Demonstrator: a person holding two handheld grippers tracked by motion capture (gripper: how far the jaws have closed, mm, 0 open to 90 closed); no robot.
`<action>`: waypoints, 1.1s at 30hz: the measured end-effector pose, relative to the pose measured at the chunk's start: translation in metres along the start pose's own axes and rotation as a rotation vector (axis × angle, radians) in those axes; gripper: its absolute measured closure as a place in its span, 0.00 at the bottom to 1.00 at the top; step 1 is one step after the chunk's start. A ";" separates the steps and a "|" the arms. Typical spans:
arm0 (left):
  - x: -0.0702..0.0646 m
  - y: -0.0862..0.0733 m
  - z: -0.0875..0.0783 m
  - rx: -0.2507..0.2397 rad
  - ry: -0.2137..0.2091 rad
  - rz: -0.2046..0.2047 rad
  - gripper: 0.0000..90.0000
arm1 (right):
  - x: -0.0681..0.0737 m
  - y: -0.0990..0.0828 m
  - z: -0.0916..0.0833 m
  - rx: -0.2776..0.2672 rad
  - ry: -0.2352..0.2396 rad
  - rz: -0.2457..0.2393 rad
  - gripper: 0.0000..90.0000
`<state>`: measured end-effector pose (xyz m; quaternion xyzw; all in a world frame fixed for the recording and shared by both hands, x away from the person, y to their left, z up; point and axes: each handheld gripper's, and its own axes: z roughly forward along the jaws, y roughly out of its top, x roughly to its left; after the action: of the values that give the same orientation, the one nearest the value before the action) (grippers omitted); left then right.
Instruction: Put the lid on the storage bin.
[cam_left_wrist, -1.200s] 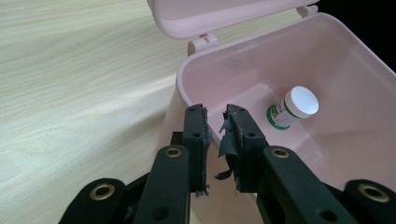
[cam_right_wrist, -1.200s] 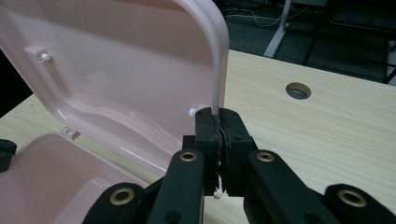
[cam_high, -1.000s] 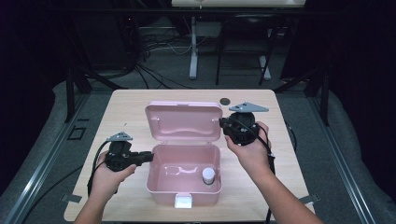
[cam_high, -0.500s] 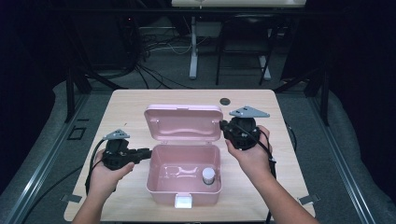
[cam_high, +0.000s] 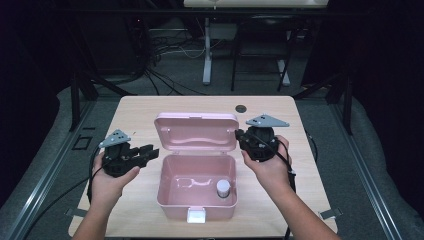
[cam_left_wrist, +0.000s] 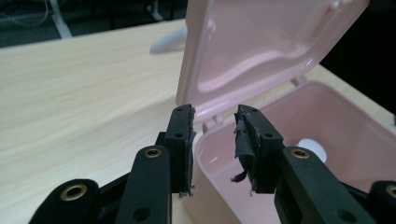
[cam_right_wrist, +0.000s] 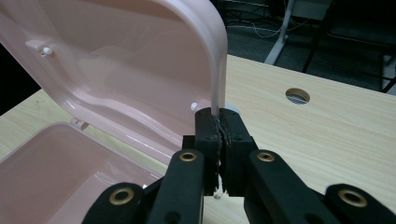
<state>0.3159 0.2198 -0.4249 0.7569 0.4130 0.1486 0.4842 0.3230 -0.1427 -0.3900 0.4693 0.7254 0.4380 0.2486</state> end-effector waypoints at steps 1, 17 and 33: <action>-0.001 0.002 0.000 -0.010 0.001 0.003 0.73 | 0.000 0.000 0.000 -0.001 0.002 0.003 0.97; -0.006 0.031 0.000 -0.118 0.087 0.074 0.76 | 0.000 -0.003 -0.002 -0.008 0.008 0.005 0.97; -0.012 0.039 -0.002 -0.236 0.077 0.068 0.91 | -0.003 -0.006 -0.003 -0.026 0.043 0.020 0.94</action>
<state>0.3261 0.2039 -0.3881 0.7018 0.3852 0.2414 0.5484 0.3195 -0.1480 -0.3939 0.4636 0.7201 0.4600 0.2346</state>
